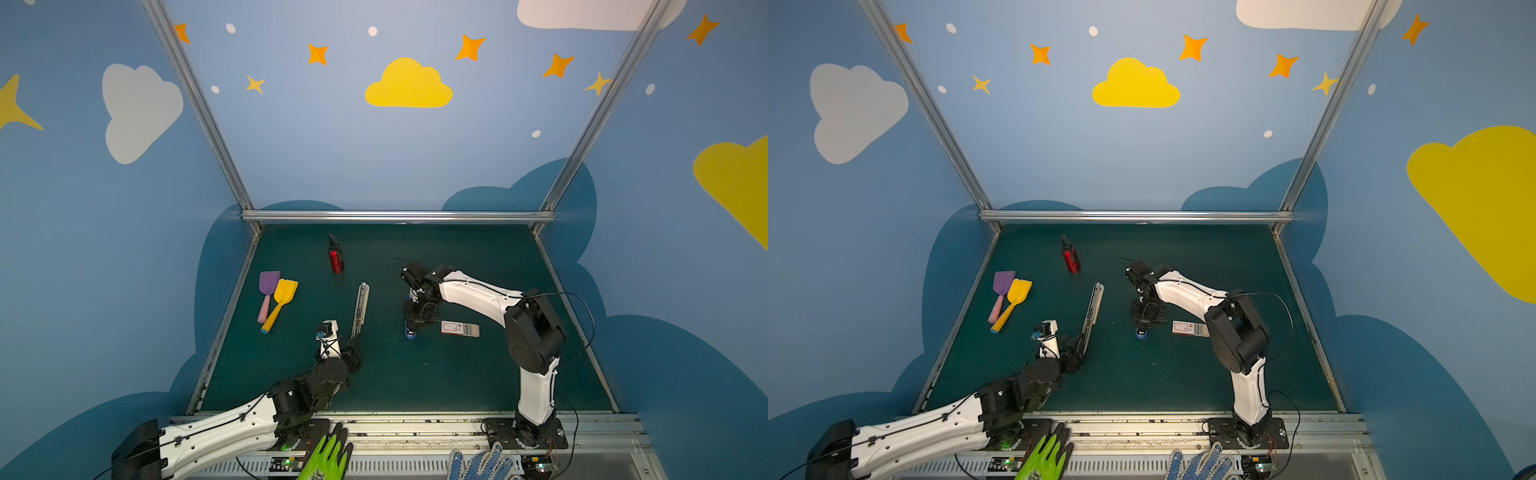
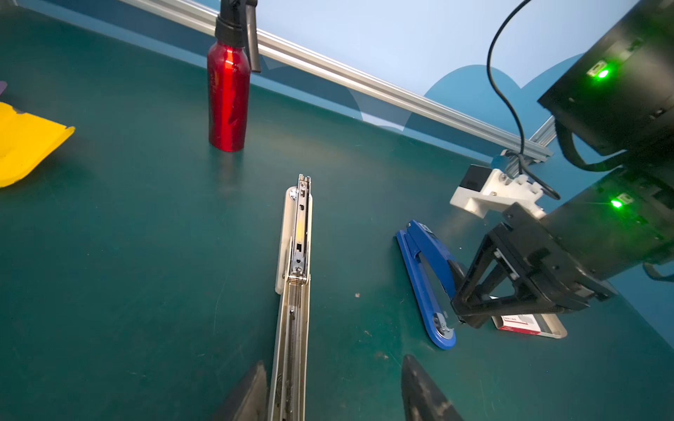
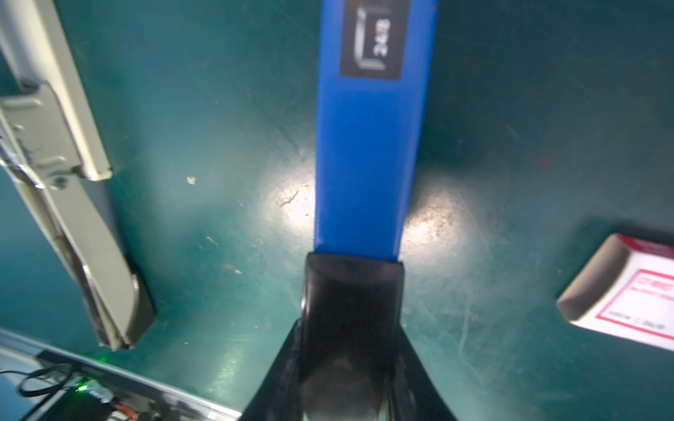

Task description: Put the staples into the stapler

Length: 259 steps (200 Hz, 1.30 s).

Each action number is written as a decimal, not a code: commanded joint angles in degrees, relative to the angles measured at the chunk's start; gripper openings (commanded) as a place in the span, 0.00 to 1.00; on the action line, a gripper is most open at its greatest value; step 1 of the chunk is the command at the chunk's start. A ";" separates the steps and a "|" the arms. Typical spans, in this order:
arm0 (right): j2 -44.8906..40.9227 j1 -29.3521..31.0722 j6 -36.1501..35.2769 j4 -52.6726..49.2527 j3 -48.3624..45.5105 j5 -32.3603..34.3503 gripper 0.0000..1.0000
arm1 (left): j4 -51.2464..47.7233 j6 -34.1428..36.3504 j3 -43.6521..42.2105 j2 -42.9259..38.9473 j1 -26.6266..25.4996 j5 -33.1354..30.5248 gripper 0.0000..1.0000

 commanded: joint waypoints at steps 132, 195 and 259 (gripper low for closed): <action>4.85 -0.91 -6.16 -8.01 8.28 8.60 0.13 | -3.97 -1.86 6.54 7.25 2.23 4.35 0.60; 13.88 -5.92 -8.88 -11.59 23.75 10.39 0.13 | -10.92 -4.70 11.41 9.19 4.53 7.43 0.65; 23.71 -8.59 -10.50 -16.39 40.57 12.75 0.17 | -13.17 -5.95 13.66 11.23 8.02 12.35 0.68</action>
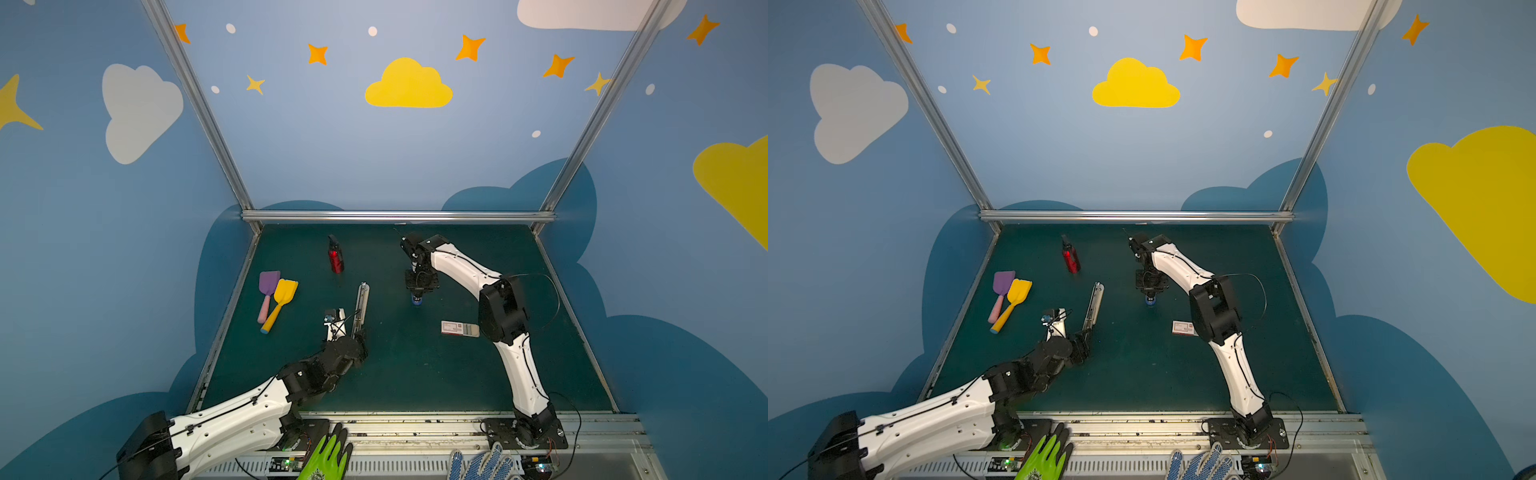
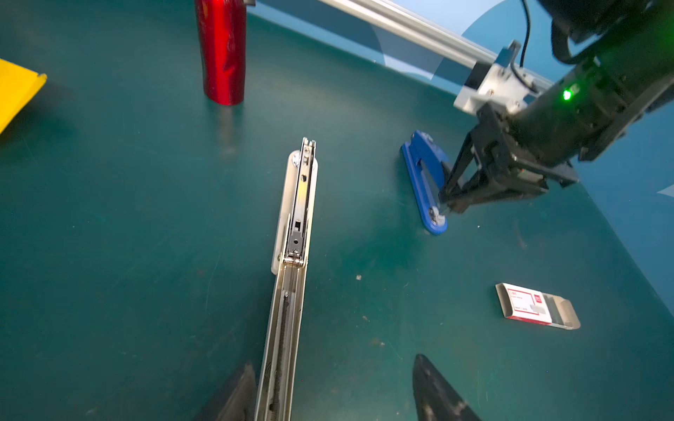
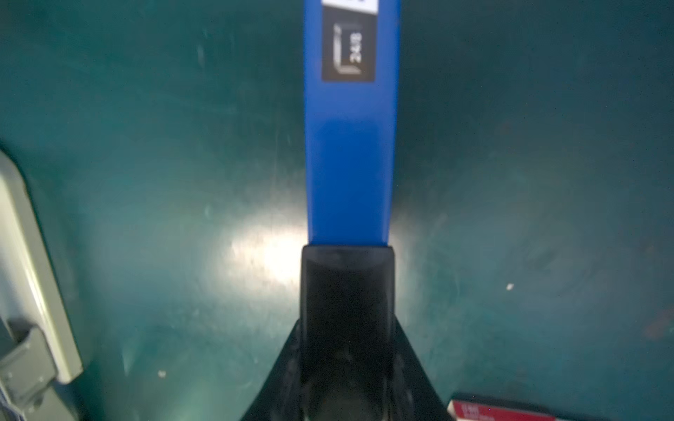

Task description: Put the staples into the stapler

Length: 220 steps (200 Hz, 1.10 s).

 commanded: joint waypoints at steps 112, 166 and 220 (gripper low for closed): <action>-24.60 -0.35 -2.86 8.75 -21.07 -1.15 0.51 | -8.14 -2.37 9.72 8.60 13.81 12.26 0.76; -40.33 0.26 -2.46 17.79 -41.99 -7.62 0.51 | -9.36 1.32 18.10 22.97 18.79 15.20 0.78; -49.45 0.61 -1.97 23.99 -54.82 -11.00 0.57 | -5.58 5.65 28.95 40.10 24.88 19.48 0.79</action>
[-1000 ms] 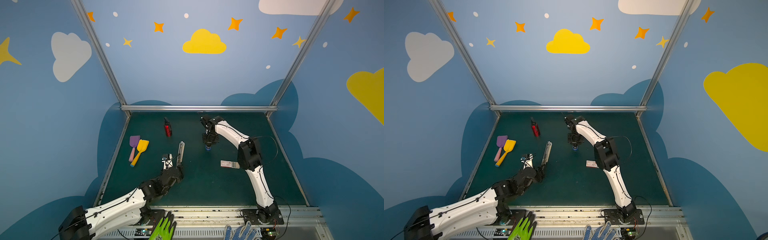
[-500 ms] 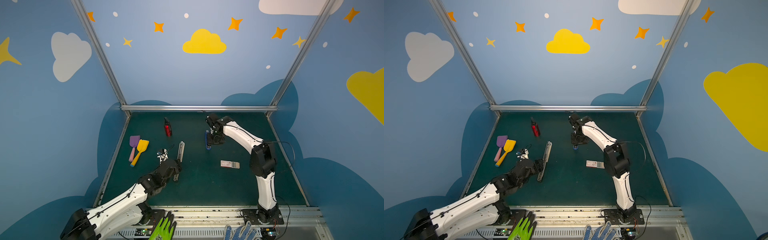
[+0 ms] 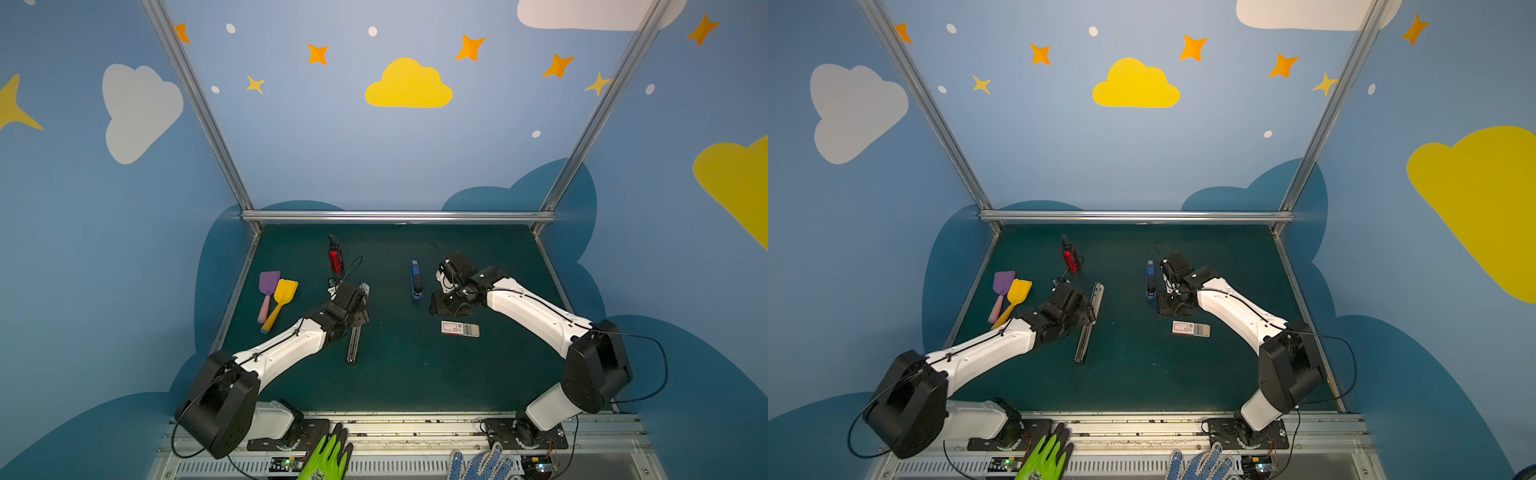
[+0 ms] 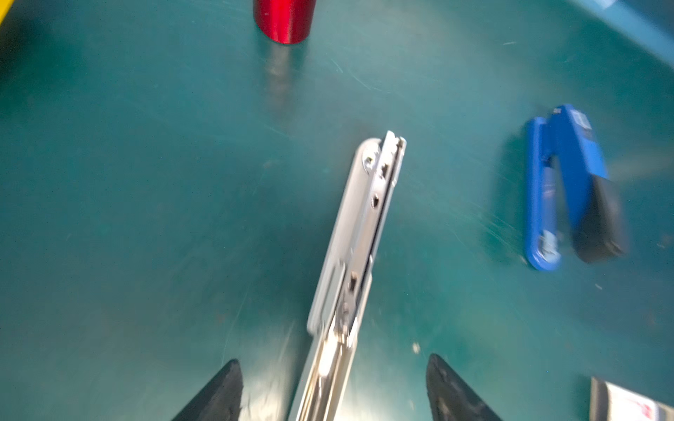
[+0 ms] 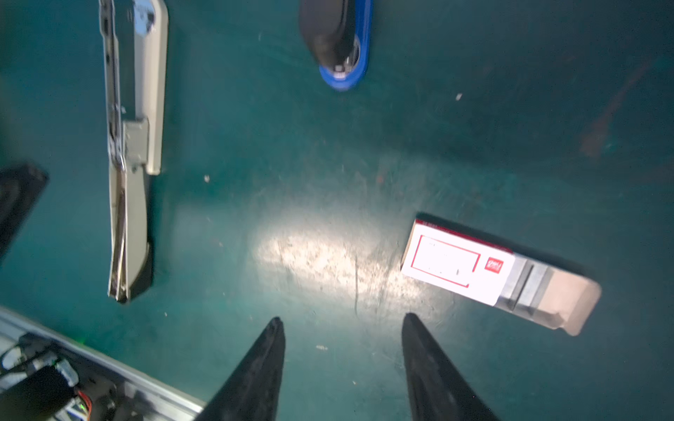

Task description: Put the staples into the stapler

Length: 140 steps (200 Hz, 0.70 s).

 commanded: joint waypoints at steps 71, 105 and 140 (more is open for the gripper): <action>-9.70 -0.03 -0.03 4.60 -5.81 -2.12 0.59 | -1.38 6.83 22.23 26.95 6.16 7.21 0.78; -11.79 -1.15 -0.01 4.76 -7.27 -1.38 0.58 | -5.33 8.65 30.74 33.58 6.33 14.89 0.75; -12.50 -3.51 0.48 5.01 -9.26 -1.30 0.58 | -5.38 9.23 34.86 36.36 3.54 21.06 0.72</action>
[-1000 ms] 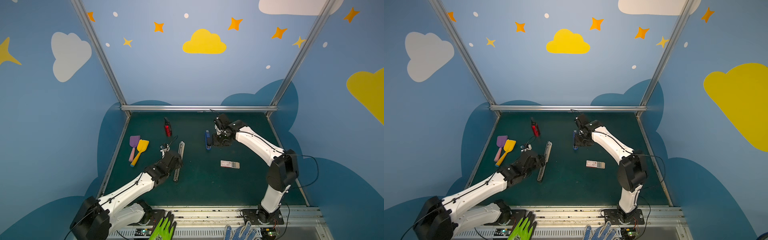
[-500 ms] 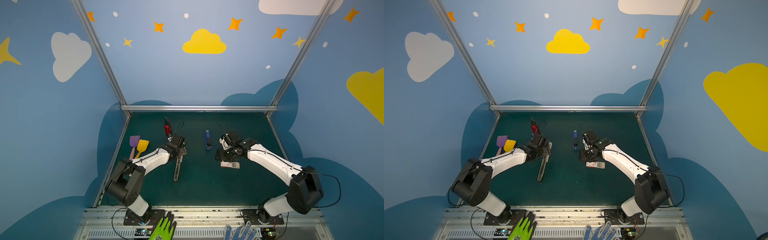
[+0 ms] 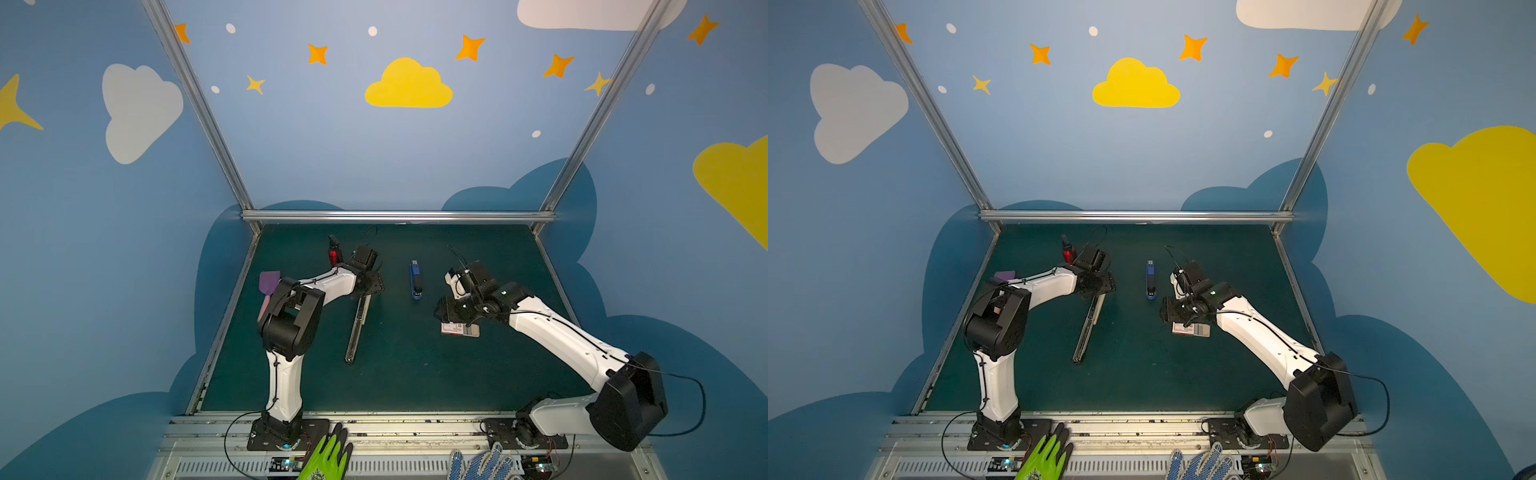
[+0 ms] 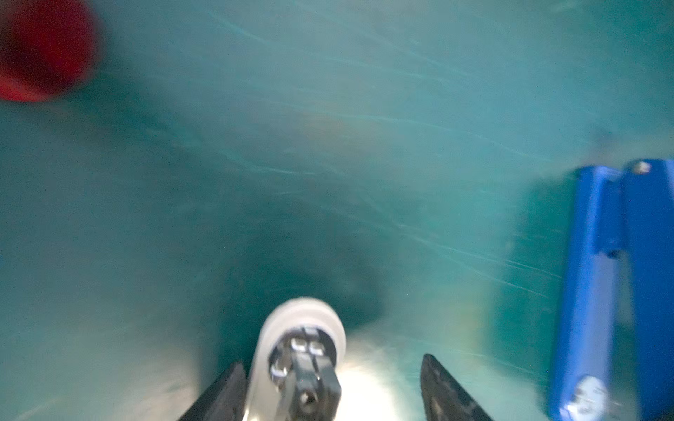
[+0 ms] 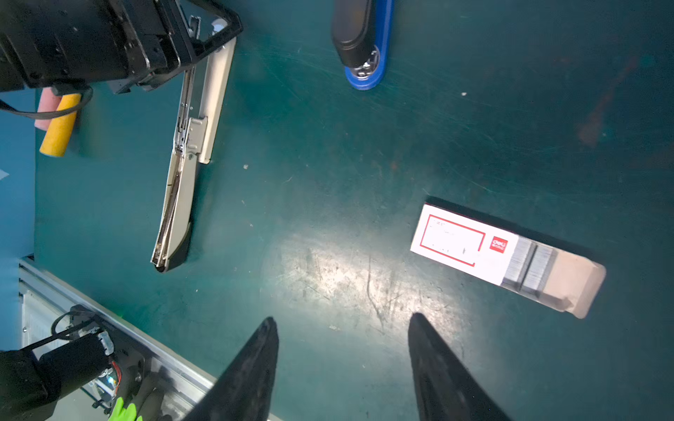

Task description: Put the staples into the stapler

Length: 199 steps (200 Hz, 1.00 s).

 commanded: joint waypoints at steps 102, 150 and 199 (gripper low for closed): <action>-1.54 -7.65 0.68 3.43 -3.93 -4.15 0.57 | 2.03 -3.96 -5.06 -3.68 -13.96 15.17 0.70; -0.16 -8.34 0.94 4.89 -2.76 -6.15 0.57 | 3.40 -6.37 -13.64 -10.88 -17.57 14.88 0.70; 1.58 -7.91 0.23 7.08 -3.17 -10.47 0.57 | 1.54 -6.32 -19.18 -22.17 -19.97 9.50 0.70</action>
